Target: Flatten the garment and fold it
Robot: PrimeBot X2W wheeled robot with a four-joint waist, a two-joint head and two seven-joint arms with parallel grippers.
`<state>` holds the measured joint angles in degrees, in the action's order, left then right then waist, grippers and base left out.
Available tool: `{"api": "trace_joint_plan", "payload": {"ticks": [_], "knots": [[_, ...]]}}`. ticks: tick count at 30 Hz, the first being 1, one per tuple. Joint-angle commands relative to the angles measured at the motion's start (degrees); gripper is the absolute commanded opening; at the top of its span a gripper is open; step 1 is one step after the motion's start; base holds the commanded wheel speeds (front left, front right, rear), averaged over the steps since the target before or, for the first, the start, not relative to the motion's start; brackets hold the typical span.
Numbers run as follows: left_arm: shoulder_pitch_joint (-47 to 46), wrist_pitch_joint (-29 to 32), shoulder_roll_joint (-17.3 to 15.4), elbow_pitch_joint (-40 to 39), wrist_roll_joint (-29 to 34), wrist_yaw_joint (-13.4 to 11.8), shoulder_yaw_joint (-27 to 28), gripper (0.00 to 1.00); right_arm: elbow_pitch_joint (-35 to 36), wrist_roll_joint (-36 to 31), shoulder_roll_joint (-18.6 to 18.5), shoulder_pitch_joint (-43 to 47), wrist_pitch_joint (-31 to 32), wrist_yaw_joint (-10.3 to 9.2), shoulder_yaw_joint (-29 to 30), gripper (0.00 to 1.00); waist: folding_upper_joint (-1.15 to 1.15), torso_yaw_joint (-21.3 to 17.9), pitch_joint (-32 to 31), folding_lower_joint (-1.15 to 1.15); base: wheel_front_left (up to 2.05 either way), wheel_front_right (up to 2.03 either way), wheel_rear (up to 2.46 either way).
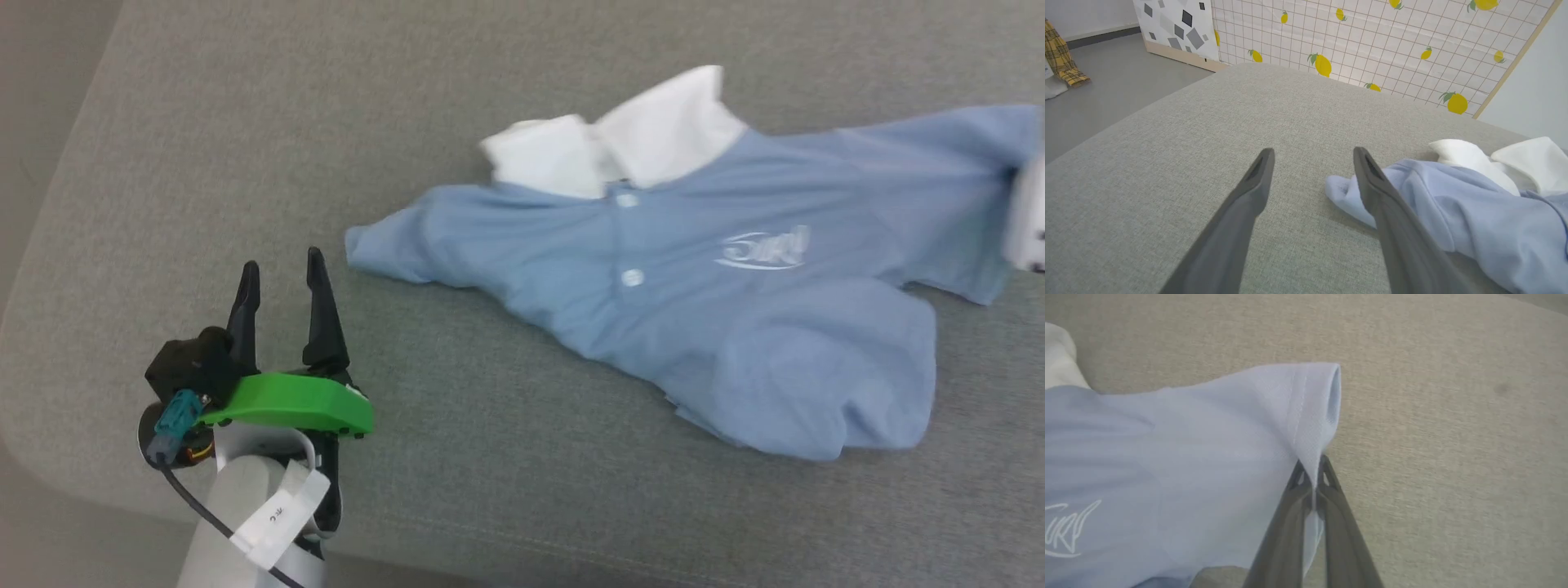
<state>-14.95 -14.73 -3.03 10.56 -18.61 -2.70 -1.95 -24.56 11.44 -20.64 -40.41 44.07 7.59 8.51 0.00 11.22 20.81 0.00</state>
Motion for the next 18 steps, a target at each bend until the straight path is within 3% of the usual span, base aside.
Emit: {"api": "trace_joint_plan", "payload": {"ticks": [1, 5, 12, 13, 14, 18], "knots": [[0.62, -0.27, 0.14, 0.31, 1.09, 0.36, 0.26, 1.00, 0.64, -0.35, -0.91, 2.73, -0.12, -0.10, 2.86, 0.00, 0.00, -2.37, -2.85, 0.00, 0.00, 0.00, 0.00], [1.24, -0.27, 0.14, 0.91, 1.23, 0.68, 0.58, 1.00, 1.79, -1.60, -0.61, 9.55, 1.22, -0.10, 9.39, 0.00, 0.00, -3.34, -4.30, 0.00, 0.00, 0.00, 0.00], [1.33, -0.27, 0.14, 2.17, 0.78, 1.04, 0.58, 1.00, 4.34, -2.54, 6.05, 16.48, -3.06, -0.10, 15.12, 0.00, 0.00, -4.31, -5.01, 0.00, 0.00, 0.00, 0.00], [1.24, -0.27, 0.14, 2.48, 0.70, 1.10, 0.51, 1.00, 4.90, -2.47, 6.88, 16.68, -4.95, -0.10, 15.68, 0.38, 0.00, -4.28, -5.19, 0.00, 0.00, 0.00, 0.00], [1.15, -0.27, 0.15, 2.79, 0.64, 1.15, 0.43, 1.00, 5.65, -2.48, 7.65, 16.80, -7.39, -0.10, 16.54, 1.00, 0.00, -4.22, -5.40, 0.00, 0.00, 0.00, 0.00], [1.13, -0.27, 0.11, 4.13, 0.44, 1.36, 0.15, 1.00, 7.97, -1.52, 9.54, 17.14, -17.36, -0.10, 20.08, 1.00, 0.00, -3.80, -7.05, 0.00, 0.00, 0.00, 0.00]]}}
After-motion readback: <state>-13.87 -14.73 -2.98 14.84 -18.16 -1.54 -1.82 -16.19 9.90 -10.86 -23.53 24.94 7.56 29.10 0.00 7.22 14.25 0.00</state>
